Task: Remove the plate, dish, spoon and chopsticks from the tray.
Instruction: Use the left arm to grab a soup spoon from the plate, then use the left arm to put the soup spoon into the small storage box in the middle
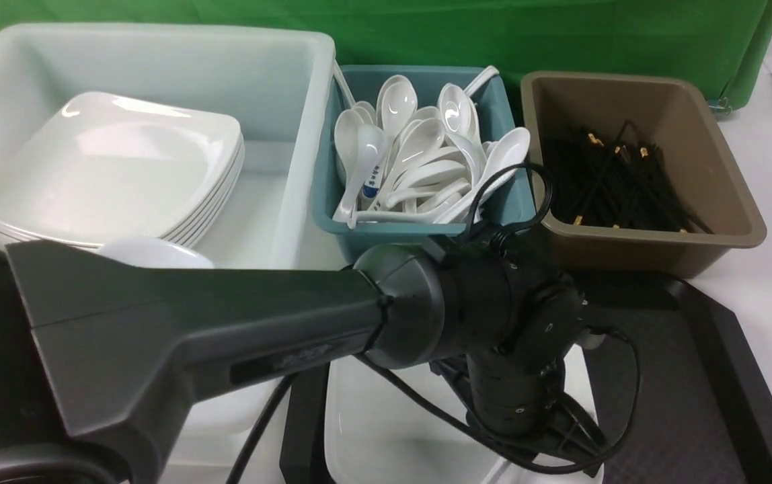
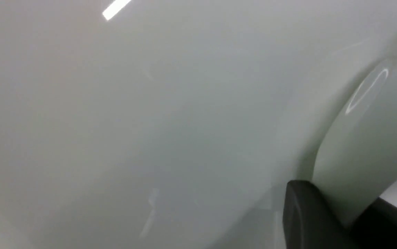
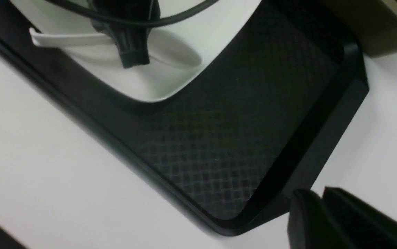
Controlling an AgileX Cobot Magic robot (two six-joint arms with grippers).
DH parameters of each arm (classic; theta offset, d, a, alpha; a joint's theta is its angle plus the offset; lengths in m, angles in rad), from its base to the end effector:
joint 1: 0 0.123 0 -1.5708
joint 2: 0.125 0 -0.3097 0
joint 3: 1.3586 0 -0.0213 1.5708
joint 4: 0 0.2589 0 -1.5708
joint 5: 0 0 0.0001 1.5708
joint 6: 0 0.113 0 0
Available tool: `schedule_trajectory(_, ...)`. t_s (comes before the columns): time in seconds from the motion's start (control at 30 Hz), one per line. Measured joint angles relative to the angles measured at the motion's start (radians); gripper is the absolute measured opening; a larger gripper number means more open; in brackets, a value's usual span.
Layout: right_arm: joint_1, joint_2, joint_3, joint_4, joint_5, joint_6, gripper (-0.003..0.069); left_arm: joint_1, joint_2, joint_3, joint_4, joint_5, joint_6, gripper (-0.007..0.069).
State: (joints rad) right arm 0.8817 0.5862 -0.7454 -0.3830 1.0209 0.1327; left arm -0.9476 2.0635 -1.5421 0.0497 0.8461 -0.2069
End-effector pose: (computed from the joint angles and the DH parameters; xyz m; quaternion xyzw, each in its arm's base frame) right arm 0.0852 0.0468 0.3366 -0.3578 0.8317 0.0204 0.4241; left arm 0.2693 -0.3674 0.1777 0.3707 0.9172 -0.0615 0.1326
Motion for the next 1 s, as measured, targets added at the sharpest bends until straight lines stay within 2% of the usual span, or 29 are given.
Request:
schedule_trajectory(0.17,0.000,0.000,0.001,-0.026,-0.018,0.010,0.0105,0.029,-0.086,-0.098,0.179,0.010,0.012,0.0069)
schedule_trajectory(0.3,0.000,0.000,0.001,-0.026,-0.051,0.025,0.0106,0.152,-0.106,-0.232,0.224,-0.105,0.049,0.0069)
schedule_trajectory(0.37,0.000,0.000,0.001,-0.026,-0.069,0.041,0.0108,0.231,-0.092,-0.281,0.204,-0.170,0.083,0.0069)
schedule_trajectory(0.47,0.000,0.000,0.001,-0.026,-0.090,0.093,0.0108,0.410,0.002,-0.409,0.058,-0.327,0.207,0.0069)
schedule_trajectory(0.5,0.000,0.000,0.001,-0.026,-0.090,0.093,0.0108,0.410,0.002,-0.409,0.058,-0.327,0.207,0.0069)
schedule_trajectory(0.53,0.000,0.000,0.001,-0.026,-0.093,0.113,0.0111,0.468,0.054,-0.452,-0.008,-0.360,0.261,0.0076)
schedule_trajectory(0.6,0.000,0.000,0.001,-0.026,-0.095,0.120,0.0112,0.496,0.084,-0.488,-0.050,-0.383,0.306,0.0092)
schedule_trajectory(0.67,-0.001,0.000,0.001,-0.010,-0.095,0.135,0.0117,0.548,0.171,-0.562,-0.105,-0.408,0.350,0.0175)
schedule_trajectory(0.7,-0.001,0.000,0.001,-0.005,-0.095,0.137,0.0118,0.552,0.180,-0.569,-0.107,-0.409,0.351,0.0183)
schedule_trajectory(0.73,-0.001,0.000,0.001,0.011,-0.095,0.140,0.0118,0.563,0.205,-0.587,-0.116,-0.410,0.358,0.0247)
schedule_trajectory(0.77,-0.001,0.000,0.001,0.016,-0.095,0.140,0.0118,0.564,0.208,-0.589,-0.116,-0.410,0.358,0.0257)
schedule_trajectory(0.8,-0.001,0.000,0.001,0.037,-0.095,0.141,0.0120,0.571,0.220,-0.595,-0.122,-0.401,0.360,0.0351)
schedule_trajectory(0.83,-0.001,0.000,0.001,0.039,-0.095,0.141,0.0120,0.571,0.221,-0.595,-0.122,-0.401,0.360,0.0362)
schedule_trajectory(0.87,-0.001,0.000,0.001,0.046,-0.095,0.141,0.0120,0.572,0.221,-0.596,-0.128,-0.392,0.355,0.0405)
schedule_trajectory(0.93,-0.001,0.000,0.001,0.058,-0.095,0.142,0.0125,0.572,0.201,-0.598,-0.150,-0.337,0.348,0.0533)
schedule_trajectory(1.0,-0.001,0.000,0.001,0.060,-0.095,0.142,0.0127,0.569,0.179,-0.598,-0.151,-0.290,0.346,0.0568)
